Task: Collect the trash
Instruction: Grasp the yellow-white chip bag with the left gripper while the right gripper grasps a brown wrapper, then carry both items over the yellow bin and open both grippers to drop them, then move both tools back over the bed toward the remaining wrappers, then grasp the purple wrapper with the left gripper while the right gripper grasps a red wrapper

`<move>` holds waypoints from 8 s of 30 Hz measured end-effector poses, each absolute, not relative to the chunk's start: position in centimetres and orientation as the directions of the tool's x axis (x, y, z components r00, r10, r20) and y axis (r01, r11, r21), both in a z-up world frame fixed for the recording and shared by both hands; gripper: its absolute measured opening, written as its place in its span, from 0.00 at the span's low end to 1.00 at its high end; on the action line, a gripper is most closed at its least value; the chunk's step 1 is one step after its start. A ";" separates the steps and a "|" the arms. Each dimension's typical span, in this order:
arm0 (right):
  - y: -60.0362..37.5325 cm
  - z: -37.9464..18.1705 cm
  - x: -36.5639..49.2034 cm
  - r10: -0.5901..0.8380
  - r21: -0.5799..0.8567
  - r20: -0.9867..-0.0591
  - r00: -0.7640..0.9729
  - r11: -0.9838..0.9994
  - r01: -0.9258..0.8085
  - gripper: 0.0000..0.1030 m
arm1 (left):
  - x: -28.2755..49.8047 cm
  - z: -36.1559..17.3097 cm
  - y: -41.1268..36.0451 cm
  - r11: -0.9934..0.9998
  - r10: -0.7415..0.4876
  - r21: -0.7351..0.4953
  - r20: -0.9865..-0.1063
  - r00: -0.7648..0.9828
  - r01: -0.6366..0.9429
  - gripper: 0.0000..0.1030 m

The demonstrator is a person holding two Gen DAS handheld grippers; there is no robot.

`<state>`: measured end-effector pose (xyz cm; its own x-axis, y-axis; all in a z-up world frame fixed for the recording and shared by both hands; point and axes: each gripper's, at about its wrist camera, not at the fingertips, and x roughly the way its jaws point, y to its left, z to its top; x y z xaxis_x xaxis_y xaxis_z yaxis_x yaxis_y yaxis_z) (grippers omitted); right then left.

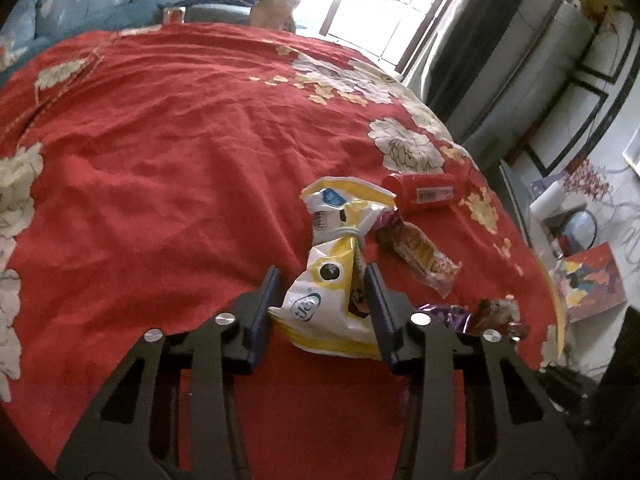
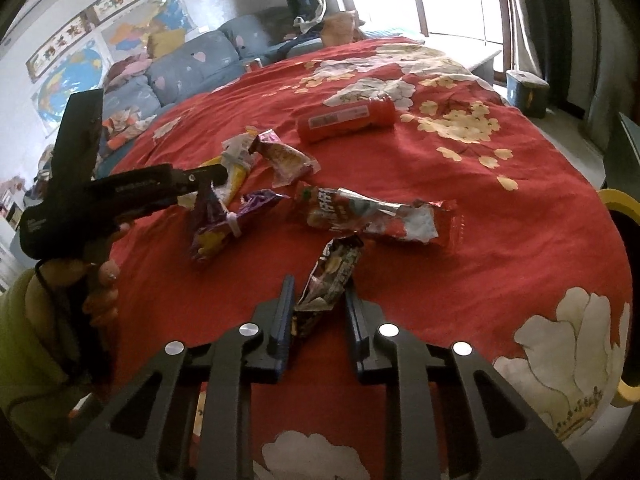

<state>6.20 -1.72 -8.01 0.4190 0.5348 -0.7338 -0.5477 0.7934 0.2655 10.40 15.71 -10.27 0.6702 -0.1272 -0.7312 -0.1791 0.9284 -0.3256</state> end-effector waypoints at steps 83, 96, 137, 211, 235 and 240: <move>-18.6 -2.2 9.8 0.404 0.346 -0.553 0.729 0.907 -0.240 0.14 | 11.2 -1.8 -3.1 0.927 -0.367 -0.284 -0.571 0.735 0.243 0.18; -23.9 -2.6 10.9 0.328 0.374 -0.548 0.769 0.919 -0.125 0.14 | 13.3 -2.5 -8.6 0.902 -0.432 -0.276 -0.588 0.683 0.333 0.18; -34.9 -7.8 13.9 0.163 0.397 -0.646 0.746 0.906 0.145 0.32 | 18.5 -8.5 -20.4 0.839 -0.507 -0.253 -0.685 0.524 0.482 0.17; -13.2 -0.7 8.4 0.418 0.257 -0.570 0.708 0.909 -0.330 0.87 | 10.0 -1.8 4.3 0.977 -0.134 -0.212 -0.560 0.818 0.015 0.89; -4.7 -6.7 12.3 0.493 0.250 -0.718 0.491 0.841 -0.480 0.60 | 8.1 -7.9 9.1 0.981 -0.139 -0.196 -0.691 0.709 0.001 0.82; -4.7 -8.4 12.9 0.538 0.331 -0.730 0.422 0.818 -0.470 0.40 | 8.4 -9.3 8.8 0.977 -0.164 -0.211 -0.718 0.676 0.013 0.66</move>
